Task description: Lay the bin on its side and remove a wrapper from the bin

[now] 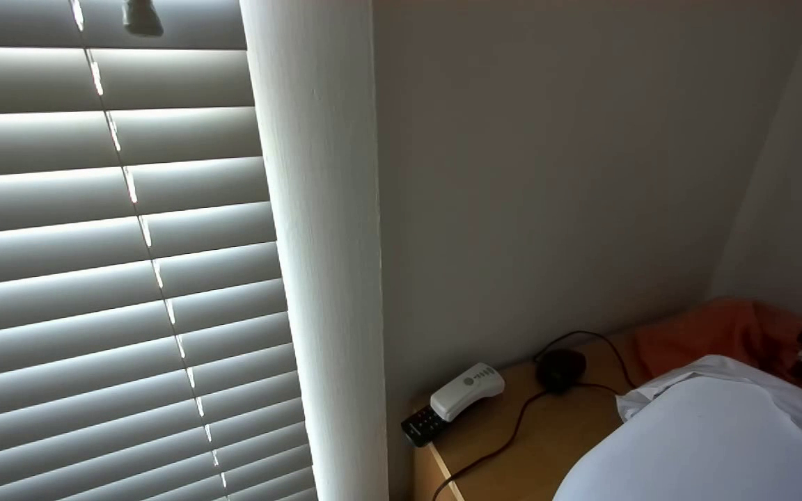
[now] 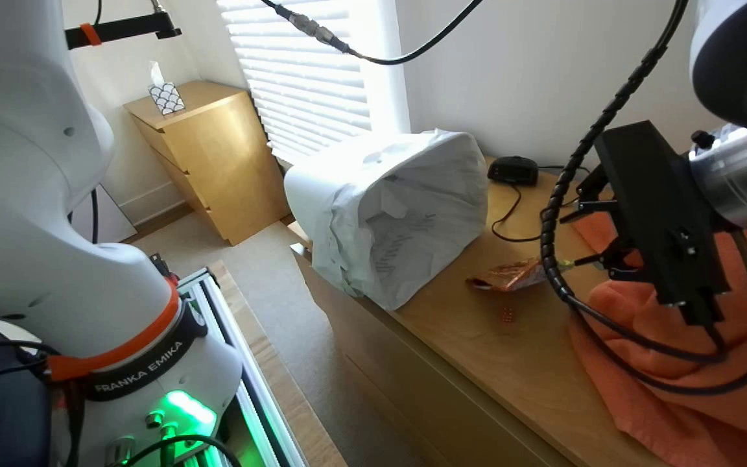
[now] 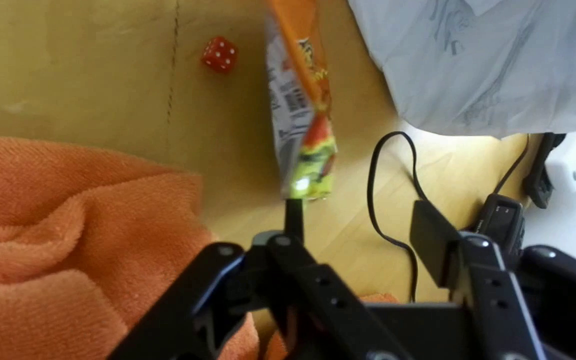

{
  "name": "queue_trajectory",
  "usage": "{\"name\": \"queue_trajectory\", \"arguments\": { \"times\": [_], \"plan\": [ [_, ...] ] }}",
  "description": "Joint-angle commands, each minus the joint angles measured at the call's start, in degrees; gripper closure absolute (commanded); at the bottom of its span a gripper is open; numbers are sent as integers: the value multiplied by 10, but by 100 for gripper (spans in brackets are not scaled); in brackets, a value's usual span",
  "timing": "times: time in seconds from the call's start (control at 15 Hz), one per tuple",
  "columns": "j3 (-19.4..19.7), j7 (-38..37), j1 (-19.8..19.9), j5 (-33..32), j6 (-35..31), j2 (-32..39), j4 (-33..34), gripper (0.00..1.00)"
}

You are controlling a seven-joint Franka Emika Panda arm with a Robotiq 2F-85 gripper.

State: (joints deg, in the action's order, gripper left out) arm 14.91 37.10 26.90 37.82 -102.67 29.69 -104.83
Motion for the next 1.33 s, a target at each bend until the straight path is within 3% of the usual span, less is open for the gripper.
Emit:
{"name": "queue_trajectory", "arguments": {
  "times": [0.0, 0.13, 0.6, 1.27],
  "plan": [
    [-14, -26, -6, -21, -11, -14, -5, 8],
    [-15, -28, -14, -45, -8, -27, -6, 0],
    [-15, -49, -34, -173, 17, -115, -18, 0],
    [-12, -43, -73, -227, 39, -279, -61, 0]
  ]
}}
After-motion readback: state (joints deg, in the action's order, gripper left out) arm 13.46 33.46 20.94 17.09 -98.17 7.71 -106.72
